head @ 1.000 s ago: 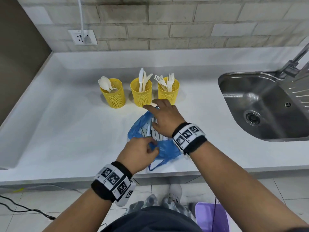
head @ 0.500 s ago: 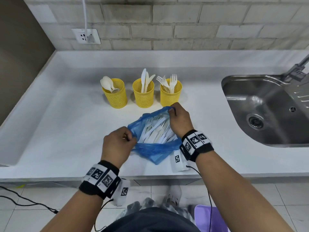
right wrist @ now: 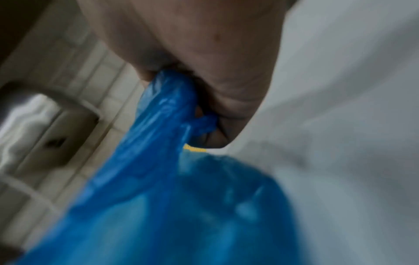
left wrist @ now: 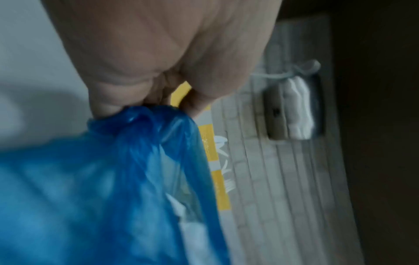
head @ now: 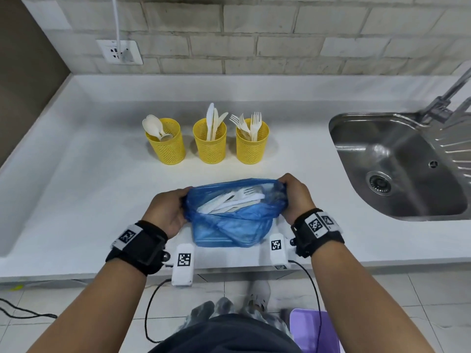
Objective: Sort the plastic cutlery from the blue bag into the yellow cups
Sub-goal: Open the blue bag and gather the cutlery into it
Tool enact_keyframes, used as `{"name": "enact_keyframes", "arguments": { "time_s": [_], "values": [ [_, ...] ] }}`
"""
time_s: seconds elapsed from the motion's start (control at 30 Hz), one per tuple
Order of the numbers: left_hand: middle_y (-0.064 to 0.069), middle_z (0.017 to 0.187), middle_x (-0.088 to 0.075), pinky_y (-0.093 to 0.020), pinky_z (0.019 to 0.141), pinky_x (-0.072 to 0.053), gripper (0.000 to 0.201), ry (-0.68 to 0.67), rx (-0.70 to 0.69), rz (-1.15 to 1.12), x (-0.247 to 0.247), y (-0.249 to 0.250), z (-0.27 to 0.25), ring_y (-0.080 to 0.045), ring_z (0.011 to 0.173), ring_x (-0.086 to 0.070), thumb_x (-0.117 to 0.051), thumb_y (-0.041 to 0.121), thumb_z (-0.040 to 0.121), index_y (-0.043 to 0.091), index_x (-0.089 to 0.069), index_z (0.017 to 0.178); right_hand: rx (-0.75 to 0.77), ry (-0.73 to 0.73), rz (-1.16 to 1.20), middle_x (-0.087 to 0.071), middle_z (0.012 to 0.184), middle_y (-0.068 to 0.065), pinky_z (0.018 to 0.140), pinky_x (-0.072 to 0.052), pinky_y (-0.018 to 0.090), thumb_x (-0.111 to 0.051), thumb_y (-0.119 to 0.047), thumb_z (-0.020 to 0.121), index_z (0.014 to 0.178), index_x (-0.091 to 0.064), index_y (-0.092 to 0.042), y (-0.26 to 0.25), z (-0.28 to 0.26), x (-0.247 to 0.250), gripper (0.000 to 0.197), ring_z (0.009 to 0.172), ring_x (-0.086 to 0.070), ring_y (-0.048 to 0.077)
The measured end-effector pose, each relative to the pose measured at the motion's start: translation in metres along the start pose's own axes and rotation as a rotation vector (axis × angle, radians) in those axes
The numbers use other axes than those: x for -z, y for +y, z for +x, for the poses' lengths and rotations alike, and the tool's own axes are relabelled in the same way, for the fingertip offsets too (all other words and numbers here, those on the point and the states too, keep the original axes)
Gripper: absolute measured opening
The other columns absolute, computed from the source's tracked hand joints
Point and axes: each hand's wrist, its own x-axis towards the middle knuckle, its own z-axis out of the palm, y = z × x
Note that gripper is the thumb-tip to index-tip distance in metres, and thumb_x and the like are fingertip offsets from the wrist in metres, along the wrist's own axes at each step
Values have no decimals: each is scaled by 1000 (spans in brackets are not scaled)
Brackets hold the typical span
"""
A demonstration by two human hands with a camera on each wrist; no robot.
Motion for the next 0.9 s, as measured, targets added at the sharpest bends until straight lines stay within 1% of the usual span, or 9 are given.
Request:
{"name": "enact_keyframes", "arguments": {
  "time_s": [0.07, 0.2, 0.27, 0.33, 0.43, 0.53, 0.67, 0.8, 0.9],
  "values": [
    [-11, 101, -68, -30, 62, -48, 20, 46, -185, 383, -2, 1, -2, -20, 73, -61, -64, 28, 98, 12, -67, 108, 151, 0, -282, -63, 78, 10, 72, -46, 37, -60, -28, 77, 74, -62, -13, -2, -2, -1, 16, 75, -60, 27],
    [6, 103, -66, -26, 81, -44, 25, 44, -583, 1096, 4, -3, 5, -13, 94, -60, -74, 35, 90, 21, -68, 110, 485, -126, -901, -62, 94, -2, 77, -43, 28, -70, -42, 92, 114, -62, -23, -4, -4, -3, 30, 83, -58, 8],
    [8, 90, -67, -18, 73, -41, 9, 37, -652, 1160, 1, -2, 8, -13, 87, -60, -66, 25, 96, 19, -72, 95, 629, -190, -1063, -63, 83, -8, 71, -39, 26, -67, -31, 96, 95, -67, -18, -6, -3, -7, 13, 75, -54, 2],
    [11, 77, -64, -14, 62, -38, 21, 41, -658, 1161, -3, 3, 11, -8, 74, -57, -57, 18, 99, 19, -68, 81, 656, -219, -1110, -59, 73, -10, 67, -37, 25, -61, -22, 100, 80, -64, -14, -11, 1, -12, 22, 69, -51, 3],
    [1, 63, -60, -23, 51, -39, 34, 38, -425, 708, -3, 10, 17, -15, 55, -53, -51, 12, 100, 12, -63, 69, 378, -208, -647, -58, 70, 0, 67, -43, 28, -54, -19, 103, 75, -60, -12, -20, 10, -19, 30, 66, -52, 14],
    [-7, 84, -71, -27, 63, -49, 22, 8, -124, 322, 1, 7, 18, -19, 70, -63, -58, 13, 99, 9, -75, 85, 22, -93, -216, -59, 67, 8, 72, -51, 35, -55, -20, 103, 72, -60, -10, -23, 23, -23, 33, 63, -58, 23],
    [-5, 91, -72, -31, 68, -47, 30, -3, -205, 633, 6, 2, 27, -19, 75, -63, -57, 36, 101, 16, -74, 87, 251, -6, -838, -64, 91, 8, 85, -50, 37, -54, -36, 101, 97, -66, -6, -23, 29, -23, 32, 84, -59, 23],
    [1, 99, -67, -25, 67, -44, 34, 46, -394, 1138, 15, 2, 27, -10, 85, -61, -69, 50, 90, 19, -68, 105, 511, 87, -1161, -52, 126, 11, 97, -43, 42, -61, -49, 93, 131, -48, -17, -22, -7, -17, 51, 116, -50, 32],
    [-1, 106, -65, -29, 76, -44, 35, 23, -512, 1220, 17, 2, 28, -17, 94, -62, -72, 44, 88, 25, -66, 117, 680, 7, -1269, -61, 95, 6, 73, -45, 36, -60, -47, 93, 123, -45, -21, -16, -47, -16, 42, 89, -62, 32]
  ]
}}
